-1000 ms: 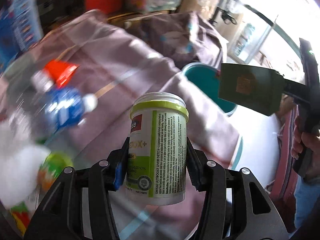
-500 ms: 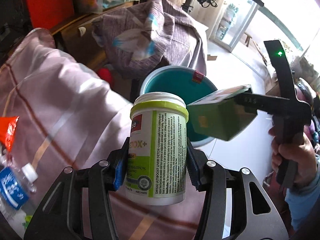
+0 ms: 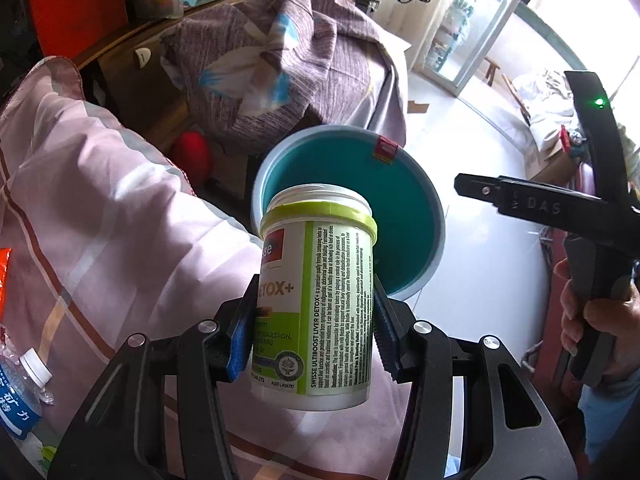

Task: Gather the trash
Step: 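Carry both items to the teal bucket and open both tools to drop them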

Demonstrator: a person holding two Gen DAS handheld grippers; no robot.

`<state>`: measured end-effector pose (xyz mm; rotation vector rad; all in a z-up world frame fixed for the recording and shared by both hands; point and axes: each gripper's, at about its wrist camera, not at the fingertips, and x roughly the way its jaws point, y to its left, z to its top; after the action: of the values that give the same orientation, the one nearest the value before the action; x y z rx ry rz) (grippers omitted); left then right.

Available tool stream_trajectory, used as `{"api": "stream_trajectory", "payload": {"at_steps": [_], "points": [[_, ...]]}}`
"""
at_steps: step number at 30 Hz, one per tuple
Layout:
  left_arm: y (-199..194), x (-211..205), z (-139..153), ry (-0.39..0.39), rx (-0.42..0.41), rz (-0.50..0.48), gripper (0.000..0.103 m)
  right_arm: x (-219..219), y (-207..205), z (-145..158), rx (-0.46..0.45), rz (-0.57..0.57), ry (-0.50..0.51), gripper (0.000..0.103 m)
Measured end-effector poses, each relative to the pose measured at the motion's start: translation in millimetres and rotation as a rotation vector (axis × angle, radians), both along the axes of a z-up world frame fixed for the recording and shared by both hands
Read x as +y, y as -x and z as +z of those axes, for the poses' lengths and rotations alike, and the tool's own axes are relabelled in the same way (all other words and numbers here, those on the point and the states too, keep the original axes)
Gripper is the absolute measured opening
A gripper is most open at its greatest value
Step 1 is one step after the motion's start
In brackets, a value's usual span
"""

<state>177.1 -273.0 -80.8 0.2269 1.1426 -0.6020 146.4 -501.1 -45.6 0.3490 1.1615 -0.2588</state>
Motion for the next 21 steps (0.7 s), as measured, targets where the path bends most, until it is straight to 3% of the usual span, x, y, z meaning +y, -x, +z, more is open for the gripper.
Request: {"api": "stream_trajectory", "payload": {"at_steps": [7,21], "points": [[-3,-9,-12,-0.027,0.012,-0.012,0.052,-8,7,-11,0.021,-0.039,-0.045,0.078],[-63,-34,-30,-0.034,0.013,0.019,0.059,-5,-13,-19,0.053,-0.031,-0.031,0.079]]}}
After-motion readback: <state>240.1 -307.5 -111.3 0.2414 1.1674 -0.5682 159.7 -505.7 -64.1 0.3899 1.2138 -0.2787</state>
